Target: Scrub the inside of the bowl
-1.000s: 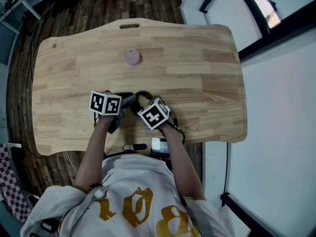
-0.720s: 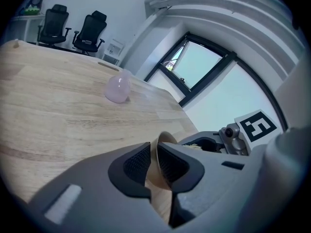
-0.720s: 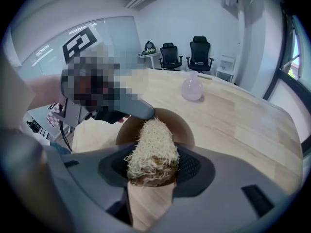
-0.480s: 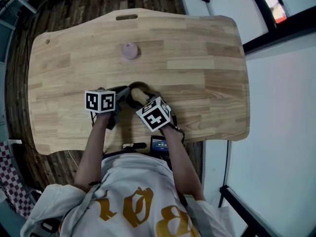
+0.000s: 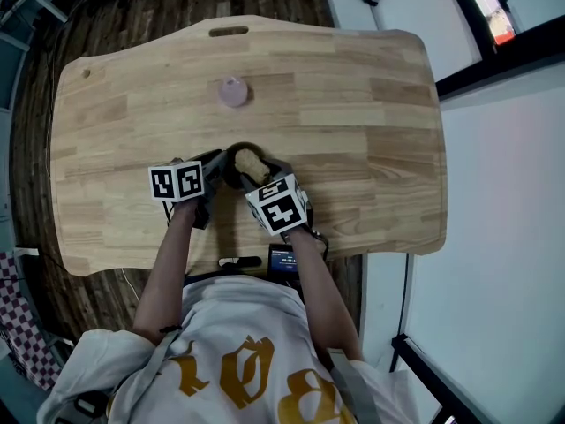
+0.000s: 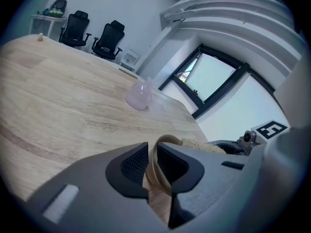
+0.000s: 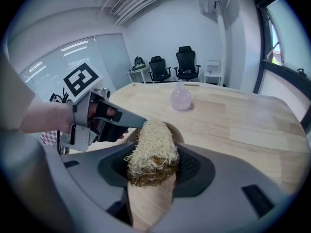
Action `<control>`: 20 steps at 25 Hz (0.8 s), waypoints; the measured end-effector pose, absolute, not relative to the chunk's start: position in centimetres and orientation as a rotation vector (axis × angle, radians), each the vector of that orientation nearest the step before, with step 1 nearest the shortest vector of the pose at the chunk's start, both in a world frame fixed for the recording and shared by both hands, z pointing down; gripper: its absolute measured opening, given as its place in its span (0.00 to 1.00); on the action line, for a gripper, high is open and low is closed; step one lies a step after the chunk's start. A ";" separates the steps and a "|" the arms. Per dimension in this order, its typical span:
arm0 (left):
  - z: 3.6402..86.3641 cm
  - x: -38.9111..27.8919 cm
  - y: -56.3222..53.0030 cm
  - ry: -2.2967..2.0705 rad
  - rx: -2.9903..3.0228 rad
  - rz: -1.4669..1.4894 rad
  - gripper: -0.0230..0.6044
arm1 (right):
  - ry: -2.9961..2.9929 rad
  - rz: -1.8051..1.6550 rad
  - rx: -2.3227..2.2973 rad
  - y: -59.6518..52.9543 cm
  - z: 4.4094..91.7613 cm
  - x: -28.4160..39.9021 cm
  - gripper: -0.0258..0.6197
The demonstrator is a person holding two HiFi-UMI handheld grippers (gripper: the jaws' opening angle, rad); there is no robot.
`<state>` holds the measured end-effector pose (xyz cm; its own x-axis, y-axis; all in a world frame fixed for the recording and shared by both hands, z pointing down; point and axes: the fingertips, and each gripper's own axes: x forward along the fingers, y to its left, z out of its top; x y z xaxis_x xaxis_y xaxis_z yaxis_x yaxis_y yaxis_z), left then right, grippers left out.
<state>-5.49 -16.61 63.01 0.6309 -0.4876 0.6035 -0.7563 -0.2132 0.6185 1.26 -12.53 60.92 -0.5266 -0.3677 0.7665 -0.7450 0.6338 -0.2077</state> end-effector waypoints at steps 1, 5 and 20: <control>62.9 -5.6 -16.6 -1.004 1.878 0.341 0.10 | -2.150 0.690 0.881 -12.6 60.5 1.4 0.34; 61.5 -6.1 -16.2 -1.060 1.928 0.347 0.11 | -2.163 0.663 0.909 -12.1 59.3 1.6 0.35; 51.8 -6.1 -13.7 -1.228 2.235 0.330 0.08 | -2.231 0.558 1.205 -10.6 52.8 3.5 0.35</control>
<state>-6.12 -13.68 51.80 0.5495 -0.6951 0.4637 -0.8339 -0.4215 0.3563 3.52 -10.56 52.80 -0.4555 -0.6285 0.6304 -0.8514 0.5145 -0.1022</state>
